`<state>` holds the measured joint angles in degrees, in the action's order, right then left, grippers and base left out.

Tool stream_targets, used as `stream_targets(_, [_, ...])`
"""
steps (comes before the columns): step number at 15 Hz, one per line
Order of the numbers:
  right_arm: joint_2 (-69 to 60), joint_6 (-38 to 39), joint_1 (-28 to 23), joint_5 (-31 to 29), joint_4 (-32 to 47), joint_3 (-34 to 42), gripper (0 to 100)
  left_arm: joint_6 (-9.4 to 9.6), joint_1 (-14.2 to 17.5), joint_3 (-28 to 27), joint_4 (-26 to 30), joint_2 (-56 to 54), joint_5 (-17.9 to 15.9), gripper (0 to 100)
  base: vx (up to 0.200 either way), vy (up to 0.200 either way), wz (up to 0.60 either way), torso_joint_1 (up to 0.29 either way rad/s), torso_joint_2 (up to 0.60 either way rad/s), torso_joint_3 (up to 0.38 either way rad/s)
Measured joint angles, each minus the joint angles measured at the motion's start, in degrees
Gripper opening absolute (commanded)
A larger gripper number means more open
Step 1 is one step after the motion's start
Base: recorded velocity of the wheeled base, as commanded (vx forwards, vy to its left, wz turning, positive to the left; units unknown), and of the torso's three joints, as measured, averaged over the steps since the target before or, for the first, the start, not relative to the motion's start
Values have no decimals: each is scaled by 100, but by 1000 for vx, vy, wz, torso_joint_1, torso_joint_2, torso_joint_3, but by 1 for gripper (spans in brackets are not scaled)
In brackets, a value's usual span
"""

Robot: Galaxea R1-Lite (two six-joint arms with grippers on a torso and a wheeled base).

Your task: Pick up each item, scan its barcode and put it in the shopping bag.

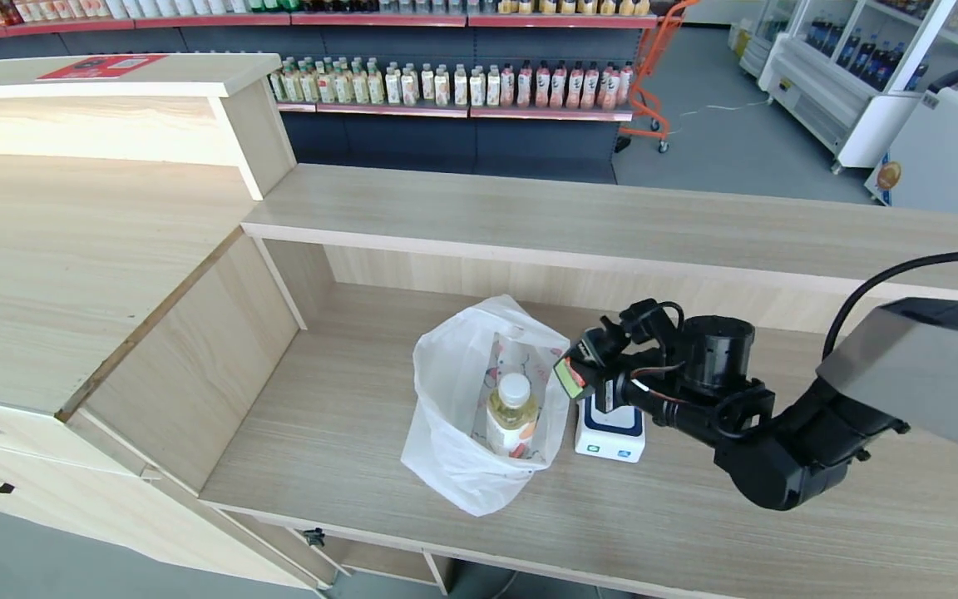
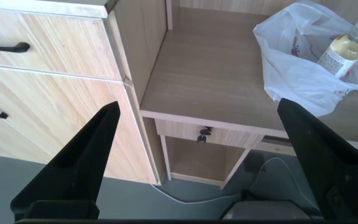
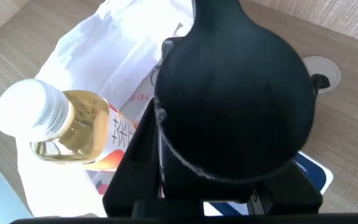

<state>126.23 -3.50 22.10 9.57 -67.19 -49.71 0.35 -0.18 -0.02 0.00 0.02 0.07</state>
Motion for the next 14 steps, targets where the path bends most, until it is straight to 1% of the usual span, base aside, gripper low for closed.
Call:
stream_targets(2, [447, -172, 96, -5, -106, -524, 0, 0, 2, 0, 0, 0, 0, 100, 0, 0, 0, 0, 0, 0])
stream_targets(5, [1005, -229, 306, -7, -96, -1261, 0, 0, 2, 0, 0, 0, 0, 100, 0, 0, 0, 0, 0, 0])
stream_targets(7, [1326, -416, 402, -7, -84, -1593, 0, 0, 0, 0, 0, 0, 0, 100, 0, 0, 0, 0, 0, 0])
stream_targets(11, [1696, -539, 424, -11, -82, -1812, 0, 2, 0, 0, 0, 0, 0, 100, 0, 0, 0, 0, 0, 0])
stream_targets(12, [1743, -539, 424, -5, -84, -1826, 100, 0, 0, 0, 0, 0, 0, 100, 0, 0, 0, 0, 0, 0])
stream_targets(14, [1792, -495, 422, 6, -106, -1881, 100, 0, 0, 0, 0, 0, 0, 100, 0, 0, 0, 0, 0, 0])
